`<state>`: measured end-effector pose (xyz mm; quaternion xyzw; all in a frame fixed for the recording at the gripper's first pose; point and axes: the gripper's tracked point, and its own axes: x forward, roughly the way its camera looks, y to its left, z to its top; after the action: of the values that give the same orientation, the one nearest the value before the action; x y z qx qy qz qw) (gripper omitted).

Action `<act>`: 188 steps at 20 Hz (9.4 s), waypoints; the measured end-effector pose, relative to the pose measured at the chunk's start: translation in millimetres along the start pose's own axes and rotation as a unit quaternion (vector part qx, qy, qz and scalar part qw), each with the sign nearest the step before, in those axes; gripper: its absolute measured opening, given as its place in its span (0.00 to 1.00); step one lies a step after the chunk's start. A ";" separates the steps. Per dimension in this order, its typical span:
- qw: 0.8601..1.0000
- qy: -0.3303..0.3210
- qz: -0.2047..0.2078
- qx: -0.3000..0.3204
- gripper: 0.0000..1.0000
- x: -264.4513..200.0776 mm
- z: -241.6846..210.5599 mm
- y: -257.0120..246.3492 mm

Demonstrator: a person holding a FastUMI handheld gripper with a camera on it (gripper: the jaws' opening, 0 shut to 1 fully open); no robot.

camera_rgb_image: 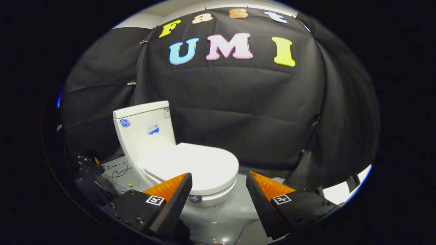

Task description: Open the toilet lid.

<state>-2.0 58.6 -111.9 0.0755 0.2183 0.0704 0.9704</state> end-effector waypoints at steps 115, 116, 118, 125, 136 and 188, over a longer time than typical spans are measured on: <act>0.948 0.077 0.294 -0.091 0.59 164.6 100.9 408.1; 0.947 0.077 0.296 -0.095 0.73 163.6 96.9 409.1; 0.948 0.073 0.296 -0.096 1.00 161.5 94.0 408.2; 0.948 0.048 0.304 -0.074 1.00 148.2 107.3 406.8; 0.958 -0.058 0.278 -0.050 1.00 110.4 157.8 347.8; 0.980 -0.195 -0.048 0.000 0.99 -12.0 127.7 -44.2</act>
<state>47.3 -1.4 -0.7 0.0770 0.0280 0.0082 0.9966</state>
